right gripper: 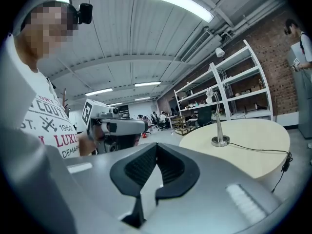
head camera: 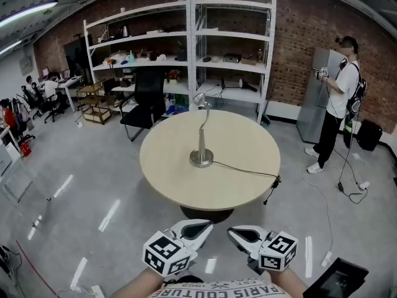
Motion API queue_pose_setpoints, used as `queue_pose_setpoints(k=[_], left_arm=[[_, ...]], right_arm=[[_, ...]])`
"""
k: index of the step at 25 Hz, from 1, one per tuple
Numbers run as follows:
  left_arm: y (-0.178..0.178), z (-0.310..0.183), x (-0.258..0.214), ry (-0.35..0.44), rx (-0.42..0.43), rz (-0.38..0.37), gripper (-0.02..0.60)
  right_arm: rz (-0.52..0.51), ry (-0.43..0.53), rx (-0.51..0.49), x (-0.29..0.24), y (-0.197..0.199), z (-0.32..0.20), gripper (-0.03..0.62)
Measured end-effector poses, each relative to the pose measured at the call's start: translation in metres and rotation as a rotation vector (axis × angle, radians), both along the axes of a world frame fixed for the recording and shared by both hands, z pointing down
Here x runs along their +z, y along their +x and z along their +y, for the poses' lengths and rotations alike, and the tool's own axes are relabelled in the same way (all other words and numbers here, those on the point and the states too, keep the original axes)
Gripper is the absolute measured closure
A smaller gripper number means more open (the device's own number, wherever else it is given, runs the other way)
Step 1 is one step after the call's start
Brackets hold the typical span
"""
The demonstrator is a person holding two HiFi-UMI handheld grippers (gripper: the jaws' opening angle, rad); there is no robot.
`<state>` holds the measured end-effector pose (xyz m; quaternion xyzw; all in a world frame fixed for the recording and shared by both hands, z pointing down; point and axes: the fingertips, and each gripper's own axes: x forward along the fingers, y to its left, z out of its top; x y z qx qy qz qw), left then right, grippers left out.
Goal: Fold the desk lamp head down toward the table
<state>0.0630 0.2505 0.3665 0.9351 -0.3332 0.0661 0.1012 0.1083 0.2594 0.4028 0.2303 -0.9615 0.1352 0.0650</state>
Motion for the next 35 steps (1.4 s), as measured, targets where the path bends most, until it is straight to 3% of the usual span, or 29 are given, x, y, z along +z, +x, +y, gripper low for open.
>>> queue_pose_setpoints(k=[7, 17, 23, 35], left_arm=[[-0.064, -0.06, -0.013, 0.006, -0.005, 0.006, 0.578], [-0.144, -0.113, -0.008, 0.031, 0.018, -0.011, 0.578], [-0.149, -0.131, -0.009, 0.044, 0.063, -0.007, 0.578], [-0.142, -0.195, 0.031, -0.058, 0.08, -0.009, 0.578]], right_arm=[[0.002, 0.016, 0.033, -0.014, -0.055, -0.061, 0.591], [-0.015, 0.026, 0.051, -0.007, -0.134, -0.109, 0.591], [0.005, 0.043, 0.093, -0.007, -0.14, -0.126, 0.591], [-0.002, -0.047, 0.157, 0.027, -0.121, -0.191, 0.591]])
